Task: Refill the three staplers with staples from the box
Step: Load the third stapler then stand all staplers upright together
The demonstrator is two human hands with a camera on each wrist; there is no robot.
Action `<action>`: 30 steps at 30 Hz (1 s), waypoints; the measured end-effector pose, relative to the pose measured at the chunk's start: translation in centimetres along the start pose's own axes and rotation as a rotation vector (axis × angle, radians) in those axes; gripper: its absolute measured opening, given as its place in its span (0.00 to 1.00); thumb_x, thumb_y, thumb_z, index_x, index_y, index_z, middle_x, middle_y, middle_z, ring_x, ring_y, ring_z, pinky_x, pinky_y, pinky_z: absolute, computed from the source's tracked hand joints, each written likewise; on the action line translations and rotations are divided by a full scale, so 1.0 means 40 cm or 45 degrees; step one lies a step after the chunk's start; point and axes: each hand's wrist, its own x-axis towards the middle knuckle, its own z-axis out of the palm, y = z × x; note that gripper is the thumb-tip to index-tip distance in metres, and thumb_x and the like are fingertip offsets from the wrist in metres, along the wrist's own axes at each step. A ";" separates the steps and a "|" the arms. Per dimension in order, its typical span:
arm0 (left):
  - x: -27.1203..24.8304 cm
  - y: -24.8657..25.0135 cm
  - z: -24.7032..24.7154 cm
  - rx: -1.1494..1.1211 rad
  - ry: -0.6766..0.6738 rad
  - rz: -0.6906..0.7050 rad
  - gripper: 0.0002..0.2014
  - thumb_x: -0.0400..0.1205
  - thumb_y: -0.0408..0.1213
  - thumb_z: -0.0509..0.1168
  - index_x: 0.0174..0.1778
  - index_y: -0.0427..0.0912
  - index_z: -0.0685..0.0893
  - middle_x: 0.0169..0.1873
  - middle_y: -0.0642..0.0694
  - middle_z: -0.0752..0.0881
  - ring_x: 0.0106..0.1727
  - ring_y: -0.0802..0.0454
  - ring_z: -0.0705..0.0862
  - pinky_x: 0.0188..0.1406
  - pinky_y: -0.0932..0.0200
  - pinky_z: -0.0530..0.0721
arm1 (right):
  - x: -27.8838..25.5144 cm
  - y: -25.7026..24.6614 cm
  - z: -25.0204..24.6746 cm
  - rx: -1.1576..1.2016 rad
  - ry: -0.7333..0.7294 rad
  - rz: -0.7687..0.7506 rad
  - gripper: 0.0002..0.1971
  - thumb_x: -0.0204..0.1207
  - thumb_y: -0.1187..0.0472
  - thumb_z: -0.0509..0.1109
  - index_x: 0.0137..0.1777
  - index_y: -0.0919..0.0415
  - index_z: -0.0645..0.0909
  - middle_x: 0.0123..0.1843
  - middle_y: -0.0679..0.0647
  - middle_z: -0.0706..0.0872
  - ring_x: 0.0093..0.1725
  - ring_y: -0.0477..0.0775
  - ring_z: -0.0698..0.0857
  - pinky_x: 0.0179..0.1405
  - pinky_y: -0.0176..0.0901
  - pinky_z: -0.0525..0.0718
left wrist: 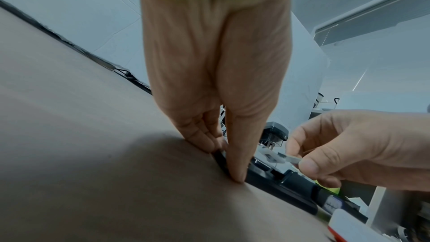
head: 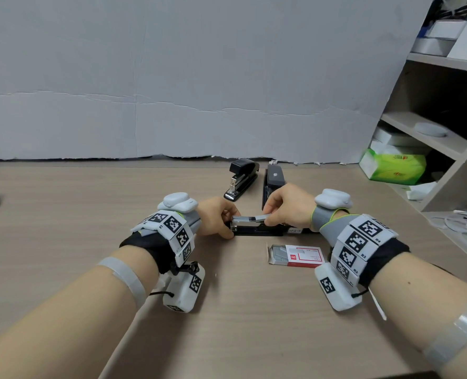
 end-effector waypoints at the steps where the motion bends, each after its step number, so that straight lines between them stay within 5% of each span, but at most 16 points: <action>1: 0.000 -0.001 0.000 -0.002 -0.001 -0.002 0.18 0.72 0.28 0.76 0.57 0.43 0.86 0.35 0.52 0.75 0.38 0.53 0.75 0.42 0.63 0.75 | -0.001 0.000 -0.001 0.003 -0.002 0.005 0.06 0.65 0.65 0.82 0.38 0.58 0.88 0.31 0.47 0.84 0.30 0.46 0.79 0.32 0.38 0.77; 23: -0.002 0.002 0.001 0.007 0.006 0.008 0.19 0.72 0.28 0.75 0.60 0.41 0.86 0.34 0.53 0.75 0.38 0.53 0.74 0.34 0.68 0.72 | 0.007 -0.026 0.016 -0.143 -0.055 -0.010 0.11 0.63 0.65 0.83 0.38 0.50 0.85 0.35 0.46 0.84 0.34 0.48 0.82 0.32 0.37 0.76; 30: -0.004 0.003 0.000 0.017 0.009 0.001 0.20 0.72 0.28 0.75 0.59 0.41 0.86 0.35 0.52 0.75 0.40 0.53 0.75 0.41 0.63 0.74 | -0.019 0.000 -0.021 -0.187 -0.062 -0.078 0.22 0.70 0.75 0.60 0.43 0.50 0.92 0.40 0.49 0.86 0.36 0.49 0.81 0.29 0.35 0.75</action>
